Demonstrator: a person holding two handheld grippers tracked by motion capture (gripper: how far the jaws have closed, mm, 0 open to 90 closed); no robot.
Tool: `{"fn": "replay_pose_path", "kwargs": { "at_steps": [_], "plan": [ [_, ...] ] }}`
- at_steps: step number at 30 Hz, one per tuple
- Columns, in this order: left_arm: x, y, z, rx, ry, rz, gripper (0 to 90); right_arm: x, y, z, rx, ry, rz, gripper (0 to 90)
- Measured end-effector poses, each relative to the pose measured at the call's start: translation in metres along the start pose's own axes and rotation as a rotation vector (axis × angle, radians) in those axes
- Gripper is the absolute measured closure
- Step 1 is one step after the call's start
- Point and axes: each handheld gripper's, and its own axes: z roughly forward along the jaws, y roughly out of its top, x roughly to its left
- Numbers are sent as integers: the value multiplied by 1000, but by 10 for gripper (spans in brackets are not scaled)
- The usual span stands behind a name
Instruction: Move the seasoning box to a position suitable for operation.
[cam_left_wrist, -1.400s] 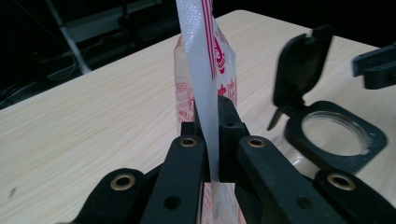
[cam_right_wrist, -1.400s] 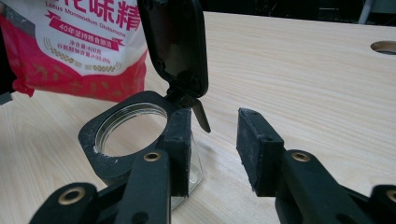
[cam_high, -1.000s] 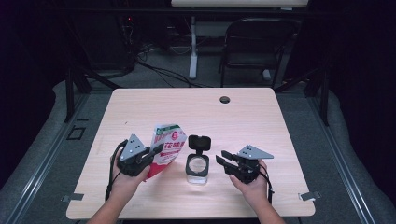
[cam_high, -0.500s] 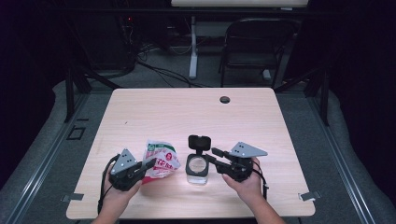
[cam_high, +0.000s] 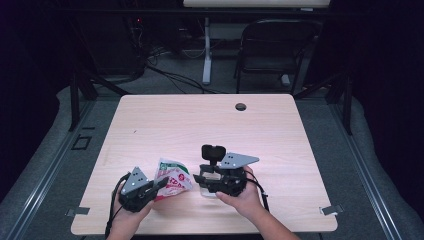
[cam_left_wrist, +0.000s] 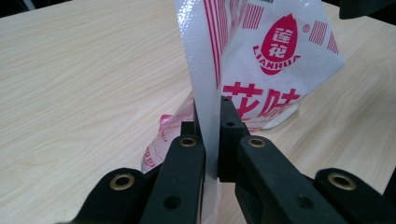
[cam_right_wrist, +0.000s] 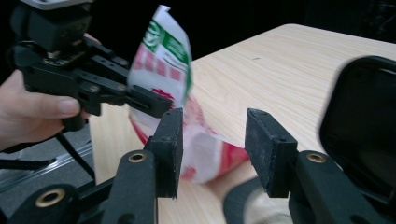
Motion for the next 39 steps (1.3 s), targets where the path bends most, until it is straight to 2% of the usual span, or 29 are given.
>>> {"fn": "replay_pose_path", "kwargs": {
  "at_steps": [4,9,15,18,24,29,32,35,39],
  "plan": [
    [-4,0,2,10,-8,5,900,6,1,9,8,30,-12,563],
    [-7,-1,7,18,-34,10,900,9,0,20,45,32,-26,592],
    [-9,-1,9,17,-42,16,900,11,-3,27,82,43,-37,647],
    [-9,-1,9,21,-44,18,900,12,-4,30,101,45,-42,694],
    [-9,-2,9,20,-47,20,897,12,-4,32,132,39,-50,845],
    [-8,-3,8,17,-58,18,878,10,-4,33,135,55,-39,883],
    [-9,-4,7,7,-65,13,842,10,-4,33,139,63,-42,891],
    [-9,-5,6,10,-52,21,781,10,-4,33,143,65,-45,895],
    [-7,-10,6,3,-42,3,665,9,-3,33,142,66,-42,898]
  ]
}}
